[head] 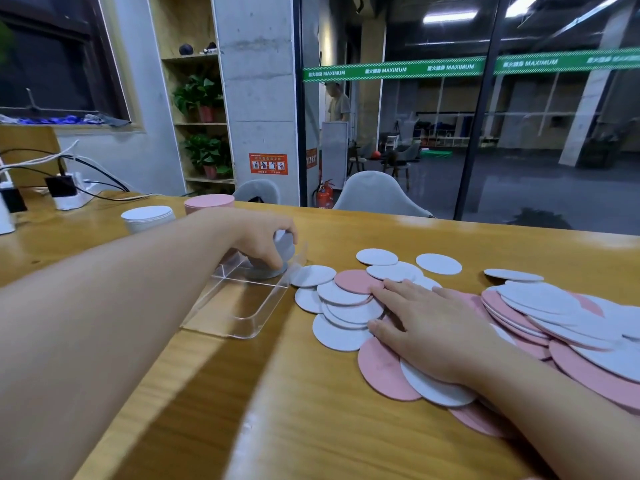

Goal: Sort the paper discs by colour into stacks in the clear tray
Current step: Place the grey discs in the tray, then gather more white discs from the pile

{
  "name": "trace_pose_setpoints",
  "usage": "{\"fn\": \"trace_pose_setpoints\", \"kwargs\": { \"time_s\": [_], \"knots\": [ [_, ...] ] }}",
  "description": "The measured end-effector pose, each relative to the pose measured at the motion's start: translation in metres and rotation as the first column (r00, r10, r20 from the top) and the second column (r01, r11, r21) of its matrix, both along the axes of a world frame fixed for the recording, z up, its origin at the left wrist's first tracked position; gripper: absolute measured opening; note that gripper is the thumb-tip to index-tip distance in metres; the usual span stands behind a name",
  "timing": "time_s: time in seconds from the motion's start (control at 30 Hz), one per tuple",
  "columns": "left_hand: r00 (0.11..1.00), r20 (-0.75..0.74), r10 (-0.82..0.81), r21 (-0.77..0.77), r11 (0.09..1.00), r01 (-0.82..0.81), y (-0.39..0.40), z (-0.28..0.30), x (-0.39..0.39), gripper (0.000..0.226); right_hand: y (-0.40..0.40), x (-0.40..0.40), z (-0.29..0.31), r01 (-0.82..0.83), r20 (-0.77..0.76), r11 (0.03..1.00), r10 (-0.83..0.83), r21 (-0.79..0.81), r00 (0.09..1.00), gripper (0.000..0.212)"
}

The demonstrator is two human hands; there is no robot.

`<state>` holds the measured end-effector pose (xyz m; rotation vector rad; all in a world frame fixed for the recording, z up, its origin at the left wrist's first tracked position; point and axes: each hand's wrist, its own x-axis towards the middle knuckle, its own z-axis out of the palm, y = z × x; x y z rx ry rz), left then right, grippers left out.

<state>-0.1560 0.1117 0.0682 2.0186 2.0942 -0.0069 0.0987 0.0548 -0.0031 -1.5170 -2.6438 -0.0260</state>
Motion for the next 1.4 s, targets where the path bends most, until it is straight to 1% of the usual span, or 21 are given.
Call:
{"fn": "trace_pose_setpoints", "kwargs": {
  "time_s": [0.2, 0.37, 0.53, 0.63, 0.7, 0.83, 0.87, 0.93, 1.0, 1.07, 1.1, 1.17, 1.23, 1.33, 1.4],
  "knots": [
    [0.998, -0.01, 0.061, -0.049, 0.997, -0.062, 0.007, -0.006, -0.002, 0.055, -0.001, 0.0, 0.001, -0.001, -0.006, 1.0, 0.001, -0.003, 1.0, 0.057],
    [0.993, -0.004, 0.119, -0.134, 0.984, -0.119, 0.009, -0.005, -0.001, 0.061, 0.002, -0.001, -0.001, 0.001, -0.014, 1.0, -0.001, -0.003, 1.0, 0.058],
    [0.99, -0.026, 0.136, -0.17, 0.976, -0.138, 0.008, -0.005, 0.004, 0.065, 0.002, 0.0, -0.002, 0.001, -0.023, 1.0, -0.001, 0.0, 1.0, 0.058],
    [0.99, 0.004, 0.142, -0.19, 0.972, -0.139, 0.006, -0.006, 0.003, 0.064, 0.002, 0.0, -0.003, -0.004, -0.025, 1.0, 0.004, 0.008, 1.0, 0.057],
    [0.992, 0.023, 0.127, -0.161, 0.979, -0.121, 0.006, -0.008, 0.001, 0.066, 0.003, 0.0, -0.003, -0.006, -0.024, 1.0, 0.006, 0.009, 1.0, 0.058],
    [0.986, 0.104, 0.131, -0.082, 0.989, -0.123, 0.001, -0.008, -0.007, 0.082, 0.003, 0.0, -0.003, -0.009, -0.033, 1.0, 0.009, 0.013, 0.999, 0.057],
    [0.985, 0.117, 0.13, -0.052, 0.991, -0.125, -0.003, -0.006, -0.009, 0.082, 0.003, 0.0, -0.002, -0.01, -0.037, 1.0, 0.011, 0.015, 0.999, 0.057],
    [0.991, 0.083, 0.105, 0.077, 0.991, -0.111, -0.015, -0.002, -0.007, 0.074, 0.003, 0.001, -0.002, -0.01, -0.05, 1.0, 0.011, 0.022, 0.999, 0.057],
    [0.998, 0.056, 0.035, 0.272, 0.961, -0.049, -0.03, -0.003, 0.004, 0.061, 0.003, 0.001, -0.003, -0.007, -0.067, 1.0, 0.009, 0.026, 0.998, 0.058],
    [0.993, 0.092, -0.074, 0.402, 0.915, 0.031, -0.046, -0.01, 0.022, 0.05, 0.004, 0.002, -0.004, -0.005, -0.082, 0.999, 0.008, 0.034, 0.997, 0.057],
    [0.986, 0.112, -0.128, 0.431, 0.9, 0.068, -0.053, -0.015, 0.033, 0.045, 0.004, 0.001, -0.005, -0.01, -0.091, 0.999, 0.014, 0.044, 0.996, 0.056],
    [0.972, 0.111, -0.208, 0.439, 0.887, 0.14, -0.065, -0.029, 0.054, 0.039, 0.002, 0.002, -0.004, -0.02, -0.112, 0.997, 0.028, 0.074, 0.993, 0.049],
    [0.966, 0.08, -0.246, 0.438, 0.879, 0.187, -0.073, -0.044, 0.073, 0.039, 0.0, 0.002, -0.002, -0.021, -0.126, 0.995, 0.033, 0.095, 0.992, 0.038],
    [0.975, 0.022, -0.221, 0.431, 0.882, 0.19, -0.076, -0.063, 0.089, 0.054, -0.004, 0.001, 0.001, -0.035, -0.155, 0.993, 0.053, 0.113, 0.987, 0.02],
    [0.985, 0.036, -0.166, 0.36, 0.922, 0.142, -0.074, -0.072, 0.089, 0.068, -0.004, 0.001, 0.002, -0.041, -0.166, 0.992, 0.06, 0.116, 0.984, 0.016]
  ]
}}
